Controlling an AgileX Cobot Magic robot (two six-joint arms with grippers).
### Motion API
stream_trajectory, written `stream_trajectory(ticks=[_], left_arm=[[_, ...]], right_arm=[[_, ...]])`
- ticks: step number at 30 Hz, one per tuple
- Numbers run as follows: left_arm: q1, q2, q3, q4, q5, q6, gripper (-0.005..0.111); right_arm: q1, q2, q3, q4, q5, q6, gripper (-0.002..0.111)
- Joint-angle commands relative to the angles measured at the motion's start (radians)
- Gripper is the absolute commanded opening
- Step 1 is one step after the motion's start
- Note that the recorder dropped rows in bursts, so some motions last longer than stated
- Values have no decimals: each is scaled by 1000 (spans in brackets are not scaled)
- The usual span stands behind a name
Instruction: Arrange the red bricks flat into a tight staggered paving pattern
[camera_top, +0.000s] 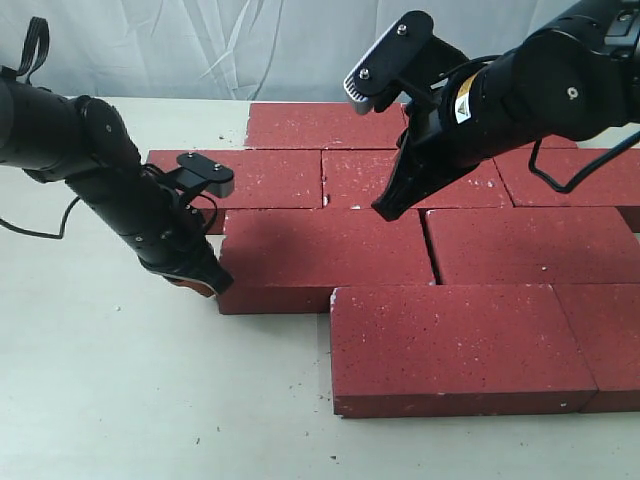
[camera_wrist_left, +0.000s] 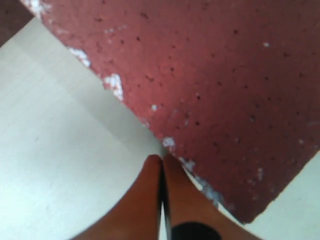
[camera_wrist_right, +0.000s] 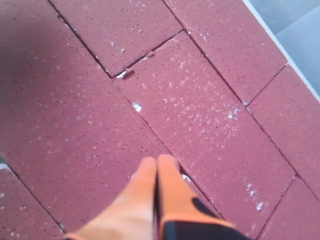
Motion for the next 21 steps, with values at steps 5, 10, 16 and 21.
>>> stream_trajectory(ticks=[5,10,16,21], left_arm=[[-47,0,-7,-29,-49,13,0],[-47,0,-7,-21,-49,13,0],[-13,0,-8,45,2,3,0],[25,0,-10,55,-44,-14,0]], right_arm=[[-5,-2,2,2,-8,4,-1],[-5,-2,2,2,-8,4,-1],[-5,-2,2,2,-8,4,-1],[-5,-2,2,9,-12,4,-1]])
